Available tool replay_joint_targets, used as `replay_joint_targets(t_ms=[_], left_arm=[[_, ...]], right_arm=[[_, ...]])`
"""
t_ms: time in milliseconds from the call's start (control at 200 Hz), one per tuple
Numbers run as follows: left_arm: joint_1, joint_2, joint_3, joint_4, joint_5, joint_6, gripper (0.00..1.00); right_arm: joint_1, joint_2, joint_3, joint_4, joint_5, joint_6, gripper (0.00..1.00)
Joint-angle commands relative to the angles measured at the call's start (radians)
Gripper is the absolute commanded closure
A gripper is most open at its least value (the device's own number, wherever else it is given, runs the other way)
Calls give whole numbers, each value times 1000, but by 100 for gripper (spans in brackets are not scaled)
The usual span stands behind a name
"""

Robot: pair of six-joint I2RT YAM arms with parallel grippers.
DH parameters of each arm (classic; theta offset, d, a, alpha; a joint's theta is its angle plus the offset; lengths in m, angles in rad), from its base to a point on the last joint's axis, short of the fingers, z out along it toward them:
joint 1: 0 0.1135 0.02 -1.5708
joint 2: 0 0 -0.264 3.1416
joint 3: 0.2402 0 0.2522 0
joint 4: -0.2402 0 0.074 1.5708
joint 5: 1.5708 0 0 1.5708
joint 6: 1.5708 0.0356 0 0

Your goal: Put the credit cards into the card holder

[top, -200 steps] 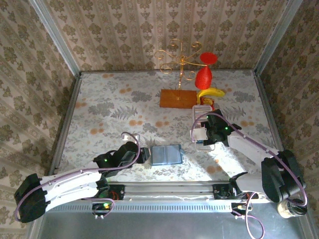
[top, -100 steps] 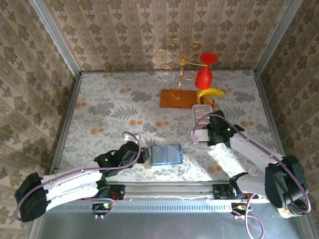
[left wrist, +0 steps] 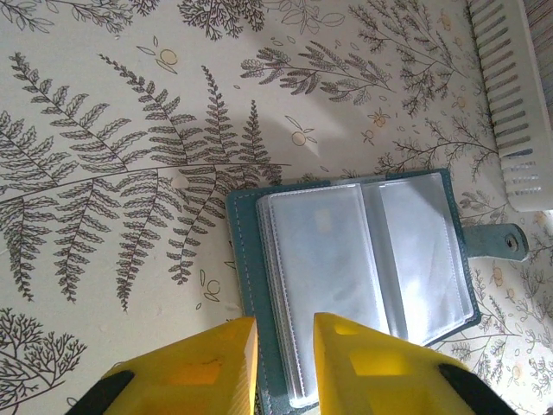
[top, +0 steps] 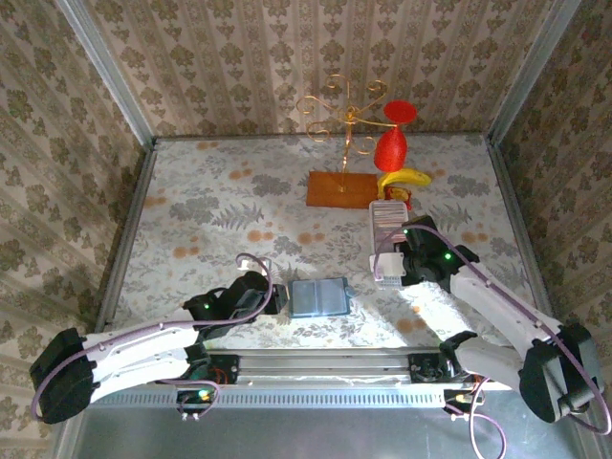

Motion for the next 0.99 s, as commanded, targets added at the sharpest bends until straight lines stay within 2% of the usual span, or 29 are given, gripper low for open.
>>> replay_joint_targets(t_ms=[0, 135, 265, 380, 480, 620, 805, 870, 990], left_arm=[[3, 8, -7, 27, 12, -5, 76], [3, 23, 1, 30, 18, -2, 77], [3, 47, 16, 30, 24, 0, 77], [4, 81, 25, 48, 36, -5, 76], [4, 118, 37, 59, 53, -9, 74], [4, 156, 45, 72, 70, -27, 72], [5, 195, 45, 94, 84, -43, 67], [4, 204, 43, 103, 91, -49, 66], [4, 216, 42, 108, 92, -51, 63]], right_arm=[[28, -70, 33, -113, -2, 71, 100], [98, -161, 73, -209, -30, 218, 100], [195, -256, 111, -149, -65, 565, 100], [251, -303, 99, 12, -139, 1039, 100], [255, -289, 58, 150, -175, 1460, 100], [262, -187, 3, 274, -252, 1894, 100], [342, -56, -128, 492, -234, 2185, 100], [373, -12, -154, 568, -222, 2234, 100], [409, 72, -161, 606, -185, 2282, 100]])
